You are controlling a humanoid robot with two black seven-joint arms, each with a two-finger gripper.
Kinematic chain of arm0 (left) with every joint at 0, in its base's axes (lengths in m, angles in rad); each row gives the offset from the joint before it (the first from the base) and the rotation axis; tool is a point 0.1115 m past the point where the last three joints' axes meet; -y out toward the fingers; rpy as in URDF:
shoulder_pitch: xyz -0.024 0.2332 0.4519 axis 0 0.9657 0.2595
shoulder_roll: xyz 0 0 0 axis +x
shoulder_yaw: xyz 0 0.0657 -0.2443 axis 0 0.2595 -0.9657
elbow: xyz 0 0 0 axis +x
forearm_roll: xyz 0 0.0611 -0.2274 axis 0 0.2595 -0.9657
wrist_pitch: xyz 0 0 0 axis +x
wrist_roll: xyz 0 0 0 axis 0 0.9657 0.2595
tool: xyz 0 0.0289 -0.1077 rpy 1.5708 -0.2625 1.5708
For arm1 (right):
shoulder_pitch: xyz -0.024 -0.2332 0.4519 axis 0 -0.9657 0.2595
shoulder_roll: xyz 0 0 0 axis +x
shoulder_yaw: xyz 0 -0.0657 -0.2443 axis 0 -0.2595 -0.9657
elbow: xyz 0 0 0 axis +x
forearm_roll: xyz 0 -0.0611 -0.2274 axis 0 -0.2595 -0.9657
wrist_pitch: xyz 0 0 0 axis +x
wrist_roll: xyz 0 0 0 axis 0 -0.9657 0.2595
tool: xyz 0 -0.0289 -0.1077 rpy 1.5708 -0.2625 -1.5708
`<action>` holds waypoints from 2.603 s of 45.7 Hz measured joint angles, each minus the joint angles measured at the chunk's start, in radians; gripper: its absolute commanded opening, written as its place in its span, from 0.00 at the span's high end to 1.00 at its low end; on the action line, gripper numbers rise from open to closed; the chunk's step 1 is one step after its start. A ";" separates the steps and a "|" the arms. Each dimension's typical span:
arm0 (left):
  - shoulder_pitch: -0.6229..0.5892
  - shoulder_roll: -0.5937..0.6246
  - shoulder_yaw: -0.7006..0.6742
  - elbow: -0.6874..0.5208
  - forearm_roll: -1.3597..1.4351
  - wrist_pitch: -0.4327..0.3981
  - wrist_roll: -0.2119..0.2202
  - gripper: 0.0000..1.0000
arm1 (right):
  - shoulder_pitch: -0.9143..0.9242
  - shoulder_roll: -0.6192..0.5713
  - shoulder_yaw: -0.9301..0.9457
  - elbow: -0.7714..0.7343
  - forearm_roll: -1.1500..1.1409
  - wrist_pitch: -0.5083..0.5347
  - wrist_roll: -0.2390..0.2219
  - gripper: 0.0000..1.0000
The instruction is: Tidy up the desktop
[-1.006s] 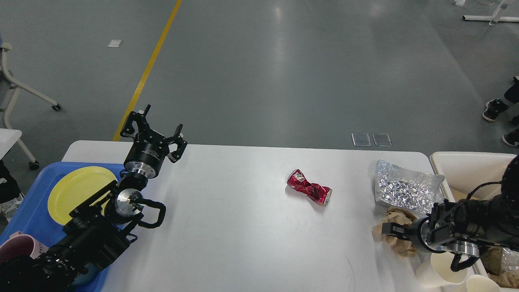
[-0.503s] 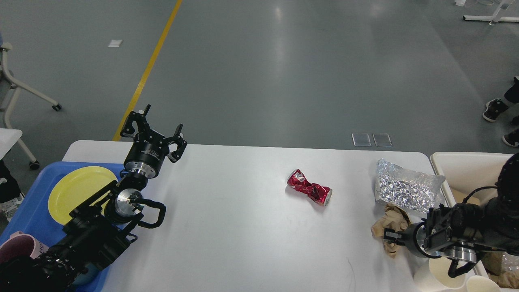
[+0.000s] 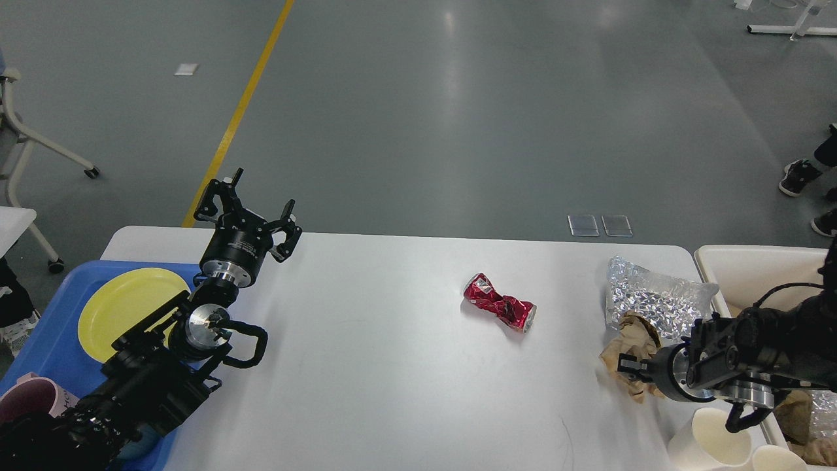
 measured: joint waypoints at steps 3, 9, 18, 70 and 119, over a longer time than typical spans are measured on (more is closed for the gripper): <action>0.000 0.000 0.000 0.000 0.000 0.000 0.000 0.04 | 0.046 -0.019 -0.001 0.050 0.000 0.005 0.000 1.00; 0.000 0.000 0.000 0.000 0.000 0.000 0.000 0.04 | 0.177 -0.081 -0.011 0.184 -0.011 0.017 0.001 1.00; 0.001 0.001 0.000 0.000 0.000 0.000 0.000 0.04 | 0.527 -0.164 -0.009 0.324 -0.015 0.325 0.000 1.00; 0.001 0.000 0.000 0.000 0.000 0.000 0.000 0.04 | -0.201 -0.342 -0.041 -0.513 0.182 0.087 -0.073 1.00; 0.000 0.001 0.000 0.000 0.000 0.000 0.000 0.04 | -0.727 -0.173 0.339 -1.188 0.338 0.082 -0.111 0.00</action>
